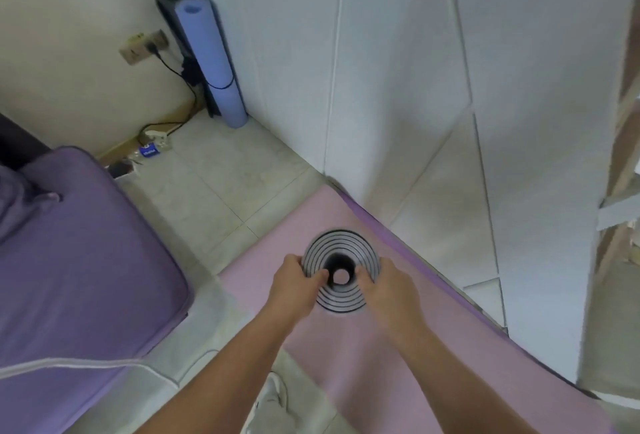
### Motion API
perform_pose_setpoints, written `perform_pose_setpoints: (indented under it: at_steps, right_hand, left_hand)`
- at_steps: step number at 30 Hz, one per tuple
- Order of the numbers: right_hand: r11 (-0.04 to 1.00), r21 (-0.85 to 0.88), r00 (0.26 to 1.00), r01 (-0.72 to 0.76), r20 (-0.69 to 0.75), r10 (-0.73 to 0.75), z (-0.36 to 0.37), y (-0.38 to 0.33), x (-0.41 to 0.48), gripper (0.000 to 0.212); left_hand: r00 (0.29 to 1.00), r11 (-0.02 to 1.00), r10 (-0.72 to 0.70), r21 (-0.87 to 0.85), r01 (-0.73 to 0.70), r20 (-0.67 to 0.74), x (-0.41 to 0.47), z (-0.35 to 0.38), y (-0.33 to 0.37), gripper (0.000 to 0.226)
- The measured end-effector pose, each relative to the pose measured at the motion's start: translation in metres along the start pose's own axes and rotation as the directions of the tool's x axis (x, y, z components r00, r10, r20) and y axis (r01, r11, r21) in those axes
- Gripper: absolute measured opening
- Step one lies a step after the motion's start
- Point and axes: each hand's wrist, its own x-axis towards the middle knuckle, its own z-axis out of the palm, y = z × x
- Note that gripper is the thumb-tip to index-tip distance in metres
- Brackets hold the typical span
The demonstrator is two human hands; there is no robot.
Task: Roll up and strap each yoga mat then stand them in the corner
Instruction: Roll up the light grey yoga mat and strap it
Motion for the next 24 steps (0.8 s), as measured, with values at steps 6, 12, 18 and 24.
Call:
perform_pose_setpoints:
  at_steps: [6,12,18,24]
  right_hand:
    - [0.979,-0.063,0.981,0.195,0.016,-0.195,-0.043,-0.156,0.008,0.044]
    - [0.928,-0.136,0.936,0.347,-0.012,-0.351,-0.077,-0.305,0.035,0.042]
    - [0.856,-0.219,0.873,0.468,-0.034,-0.486,-0.096,-0.415,0.07,0.039]
    - [0.778,-0.31,0.822,0.546,0.02,-0.569,-0.071,-0.475,0.154,0.038]
  left_hand:
    - [0.99,0.978,0.014,-0.202,-0.043,-0.143,-0.004,-0.121,0.065,0.034]
    - [0.969,0.943,0.075,-0.3,-0.146,-0.236,0.015,-0.241,0.135,0.045]
    - [0.954,0.898,0.044,-0.407,-0.168,-0.296,0.041,-0.32,0.195,0.037]
    - [0.976,0.808,-0.023,-0.579,-0.11,-0.218,0.136,-0.357,0.215,0.04]
